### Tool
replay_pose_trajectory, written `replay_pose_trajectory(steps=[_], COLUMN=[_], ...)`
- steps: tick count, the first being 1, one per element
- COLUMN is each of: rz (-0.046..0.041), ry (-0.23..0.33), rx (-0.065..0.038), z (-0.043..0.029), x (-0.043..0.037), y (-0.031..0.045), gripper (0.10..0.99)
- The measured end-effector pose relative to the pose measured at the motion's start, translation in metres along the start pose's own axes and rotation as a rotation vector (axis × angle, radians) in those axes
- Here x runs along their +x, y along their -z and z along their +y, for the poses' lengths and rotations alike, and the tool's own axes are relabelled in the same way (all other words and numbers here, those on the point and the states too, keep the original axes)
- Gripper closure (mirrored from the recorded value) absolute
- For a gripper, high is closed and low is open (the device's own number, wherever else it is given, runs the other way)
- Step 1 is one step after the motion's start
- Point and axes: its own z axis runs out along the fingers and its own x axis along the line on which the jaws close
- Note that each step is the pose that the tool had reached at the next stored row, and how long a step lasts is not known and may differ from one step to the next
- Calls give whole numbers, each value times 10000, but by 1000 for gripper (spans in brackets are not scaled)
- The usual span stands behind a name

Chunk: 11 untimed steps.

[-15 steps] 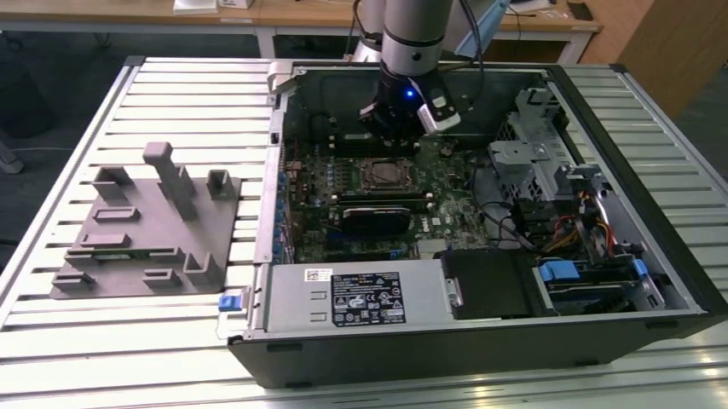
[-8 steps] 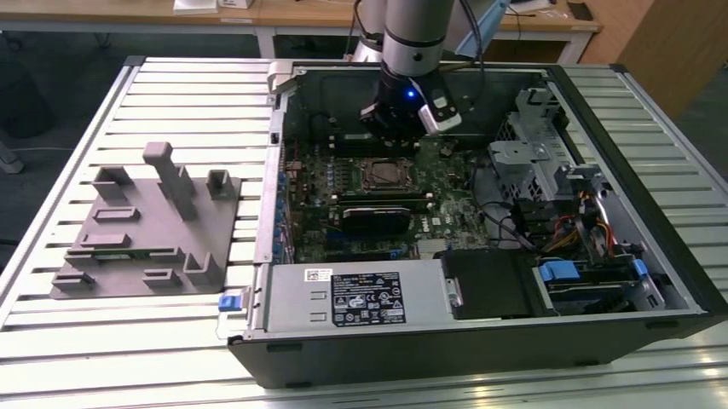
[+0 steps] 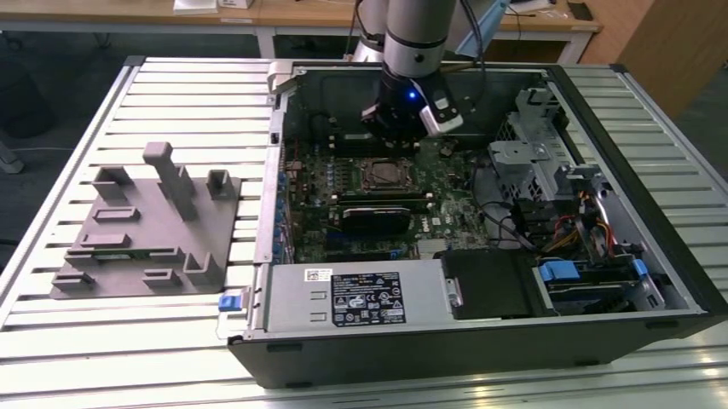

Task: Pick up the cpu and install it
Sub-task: 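Install the second cpu locking lever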

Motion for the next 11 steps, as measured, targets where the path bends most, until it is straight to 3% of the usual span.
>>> replay_pose_trajectory(steps=[9,11], rz=[-1,-1], ry=[0,-1], rx=[-1,-1], z=[-55,-54], x=[-14,-14], y=[5,46], gripper=[980,980])
